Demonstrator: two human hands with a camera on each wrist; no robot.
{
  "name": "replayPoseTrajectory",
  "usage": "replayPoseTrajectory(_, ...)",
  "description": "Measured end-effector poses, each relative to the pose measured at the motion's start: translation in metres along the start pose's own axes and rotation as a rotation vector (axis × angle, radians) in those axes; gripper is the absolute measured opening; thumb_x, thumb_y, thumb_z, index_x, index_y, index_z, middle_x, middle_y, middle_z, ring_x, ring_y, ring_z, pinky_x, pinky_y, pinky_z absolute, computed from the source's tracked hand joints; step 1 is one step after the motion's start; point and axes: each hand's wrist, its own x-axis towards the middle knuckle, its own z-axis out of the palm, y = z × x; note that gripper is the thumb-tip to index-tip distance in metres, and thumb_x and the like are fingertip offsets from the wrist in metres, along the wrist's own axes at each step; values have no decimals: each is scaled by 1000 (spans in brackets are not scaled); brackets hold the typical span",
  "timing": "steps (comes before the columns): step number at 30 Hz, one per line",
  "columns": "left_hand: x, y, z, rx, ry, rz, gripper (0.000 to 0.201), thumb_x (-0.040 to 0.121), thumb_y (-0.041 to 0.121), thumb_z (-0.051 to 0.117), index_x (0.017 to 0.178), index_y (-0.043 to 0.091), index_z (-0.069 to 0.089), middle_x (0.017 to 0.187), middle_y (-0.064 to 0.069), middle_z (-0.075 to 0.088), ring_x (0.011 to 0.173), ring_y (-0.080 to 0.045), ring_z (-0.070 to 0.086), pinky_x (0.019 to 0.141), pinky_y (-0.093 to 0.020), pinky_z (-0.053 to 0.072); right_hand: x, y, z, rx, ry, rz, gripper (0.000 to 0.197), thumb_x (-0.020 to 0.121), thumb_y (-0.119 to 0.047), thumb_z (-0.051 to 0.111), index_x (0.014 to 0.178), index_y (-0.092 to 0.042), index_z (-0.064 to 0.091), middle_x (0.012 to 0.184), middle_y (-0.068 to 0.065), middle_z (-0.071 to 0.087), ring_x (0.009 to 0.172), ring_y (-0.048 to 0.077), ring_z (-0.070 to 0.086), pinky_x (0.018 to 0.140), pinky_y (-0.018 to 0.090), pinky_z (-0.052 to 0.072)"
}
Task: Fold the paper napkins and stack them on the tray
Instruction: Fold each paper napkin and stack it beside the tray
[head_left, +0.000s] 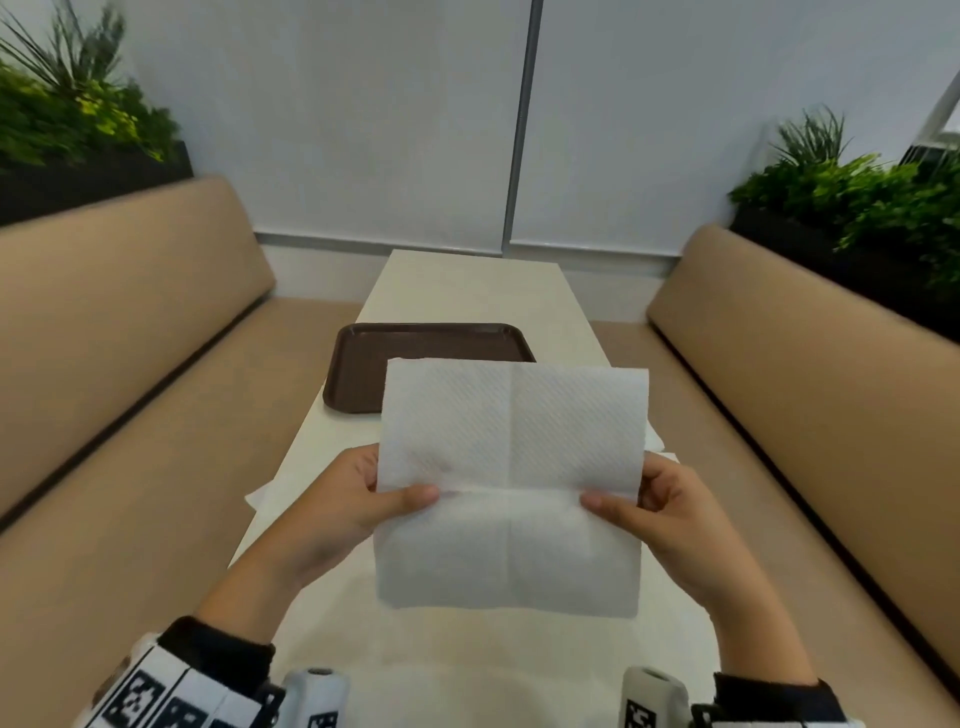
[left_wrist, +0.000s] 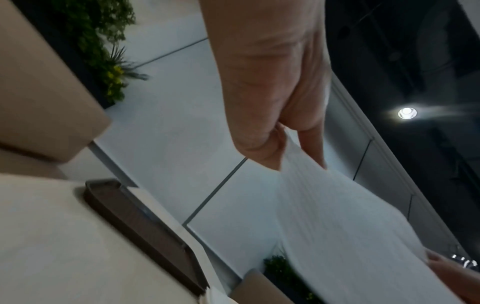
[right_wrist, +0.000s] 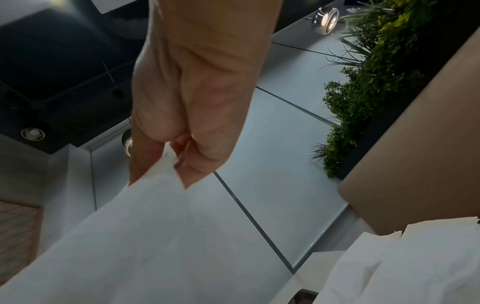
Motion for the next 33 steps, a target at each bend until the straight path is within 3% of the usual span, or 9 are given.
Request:
replayPoseTrajectory(5,-1,4,-10,64,-31,47,65,50,51,87,103,16,73,109,-4,72,101,-19,68,81,-26,56,3,5,-1,-43,33,-80,17,82,-12,64,88,-22,77,90,3,74,88,20,70,77,30,55)
replayPoseTrajectory(9,-3,8,-13,154,-25,37,9,76,19,66,81,17,73,85,0,70,74,-13,65,62,-18,51,2,6,-3,-13,-40,-53,45,87,20,46,79,-16,70,78,0,67,68,15,61,59,21,47)
replayPoseTrajectory(15,-8,11,-8,226,12,21,35,92,-13,42,79,4,69,69,8,67,52,1,57,52,-4,40,-2,13,-6,37,-44,0,43,94,11,41,76,-18,67,80,0,63,66,15,54,55,22,42)
replayPoseTrajectory(19,-6,21,-10,130,1,64,20,75,16,56,77,9,74,79,1,70,68,-6,63,63,-10,47,-5,14,-8,53,-67,11,53,91,16,34,71,-19,68,80,-3,62,60,9,50,54,14,38)
replayPoseTrajectory(21,-6,25,-10,210,-12,133,19,72,33,67,76,16,74,71,9,67,62,-3,59,62,-9,45,-8,13,-10,133,-103,-1,56,86,19,30,72,-19,69,96,-4,68,73,6,59,61,14,43)
replayPoseTrajectory(23,-5,29,-4,331,-31,206,9,77,25,78,71,22,72,62,13,64,55,1,55,59,-8,43,-7,12,-12,142,-197,-79,42,74,7,38,82,-19,70,126,-2,62,115,13,58,88,31,48)
replayPoseTrajectory(25,-3,37,5,495,-124,265,14,82,14,71,75,26,73,76,9,71,72,-3,65,69,-14,49,-7,5,-6,24,-347,-167,36,68,-9,45,91,-19,71,141,-1,50,136,18,40,108,41,35)
replayPoseTrajectory(28,3,46,24,811,-270,337,26,82,9,61,87,30,76,92,14,72,92,-6,67,82,-21,51,0,-7,18,-292,-473,-214,29,82,-31,53,96,-18,75,133,-7,55,130,11,46,109,26,32)
replayPoseTrajectory(33,13,53,43,937,-280,362,29,80,13,56,92,31,75,94,20,71,93,1,64,83,-17,49,5,-3,21,-430,-353,-135,31,85,-47,57,90,-25,77,95,-9,71,95,9,65,90,23,46)
